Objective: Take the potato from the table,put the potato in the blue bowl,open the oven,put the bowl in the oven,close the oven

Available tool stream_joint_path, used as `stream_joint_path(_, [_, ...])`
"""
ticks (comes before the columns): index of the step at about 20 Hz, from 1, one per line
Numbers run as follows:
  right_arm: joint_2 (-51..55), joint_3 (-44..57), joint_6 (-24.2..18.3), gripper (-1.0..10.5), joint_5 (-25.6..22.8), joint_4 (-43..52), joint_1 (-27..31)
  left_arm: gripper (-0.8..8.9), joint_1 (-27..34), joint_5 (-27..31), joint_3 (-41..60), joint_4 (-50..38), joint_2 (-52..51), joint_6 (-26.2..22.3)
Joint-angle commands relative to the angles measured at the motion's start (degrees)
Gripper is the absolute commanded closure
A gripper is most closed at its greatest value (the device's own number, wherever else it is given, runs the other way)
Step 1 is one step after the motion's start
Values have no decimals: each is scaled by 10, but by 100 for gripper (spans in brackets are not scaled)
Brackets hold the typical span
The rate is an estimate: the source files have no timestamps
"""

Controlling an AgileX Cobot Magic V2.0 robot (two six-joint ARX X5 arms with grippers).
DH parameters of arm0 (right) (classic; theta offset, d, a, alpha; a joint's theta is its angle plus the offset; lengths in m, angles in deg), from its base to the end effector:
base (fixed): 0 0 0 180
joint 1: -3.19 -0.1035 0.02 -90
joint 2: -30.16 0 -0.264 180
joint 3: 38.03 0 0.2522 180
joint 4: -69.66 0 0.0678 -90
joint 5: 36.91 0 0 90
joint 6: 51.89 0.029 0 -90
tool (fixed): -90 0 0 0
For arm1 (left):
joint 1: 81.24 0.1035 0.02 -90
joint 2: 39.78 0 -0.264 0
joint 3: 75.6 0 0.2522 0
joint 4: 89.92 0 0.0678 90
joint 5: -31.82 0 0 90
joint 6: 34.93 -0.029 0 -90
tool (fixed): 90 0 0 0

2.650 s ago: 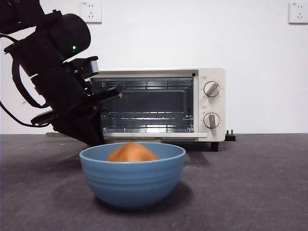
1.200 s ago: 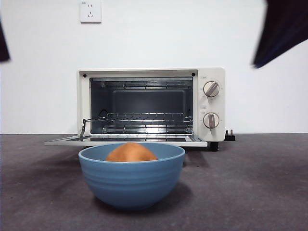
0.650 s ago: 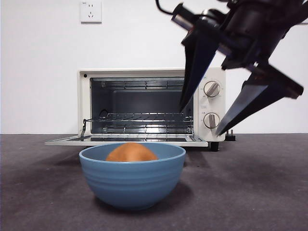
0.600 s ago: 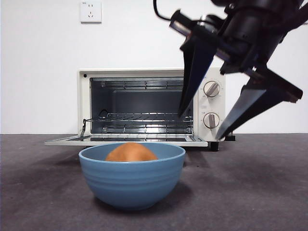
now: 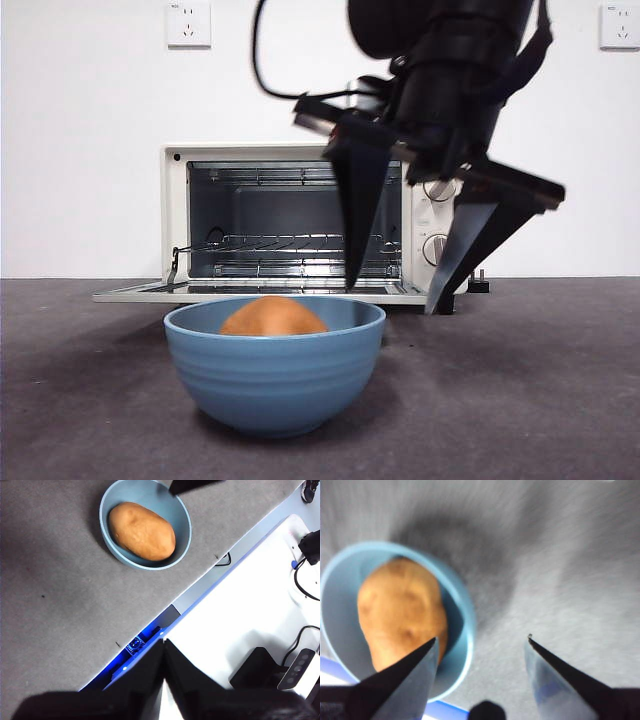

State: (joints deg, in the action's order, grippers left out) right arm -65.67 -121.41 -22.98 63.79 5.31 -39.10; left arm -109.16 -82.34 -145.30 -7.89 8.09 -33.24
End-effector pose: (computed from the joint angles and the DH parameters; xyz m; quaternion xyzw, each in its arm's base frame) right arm 0.2295 0.2160 0.2180 0.0114 0.6660 0.1894 0.7214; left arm 0.1039 -0.0685 0.3113 0.0050 0.5068 -0.3724 0.7775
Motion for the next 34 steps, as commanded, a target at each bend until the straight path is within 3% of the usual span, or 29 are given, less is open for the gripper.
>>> stream_joint_path(1, [-17,-3,-3,659,-12,0,-16,821,-2,-2,0,-2,-1,0])
stream_joint_path(3, [-29,-3,2,670,-24,0,-24,821,-2,-2,0,-2,-2,0])
stream_joint_path(6, [-45,-3,3,869,-24,4,-25,821,-2,-2,0,-2,-2,0])
stream_joint_path(10, [-52,-3,5,966,-25,11,-24,821,-2,-2,0,-2,-2,-4])
stream_joint_path(14, [-52,-11,16,962,-25,7,-24,821,-2,2,0,-2,-2,-9])
stream_joint_path(21, [-57,-165,49,963,-40,-50,26,821,-2,2,0,-2,-2,5])
stream_joint_path(25, [-96,-266,99,963,-7,-99,74,821,-2,2,0,-9,-1,5])
stream_joint_path(34, [-229,-475,218,963,-20,-231,113,821,-2,48,0,-11,-1,5])
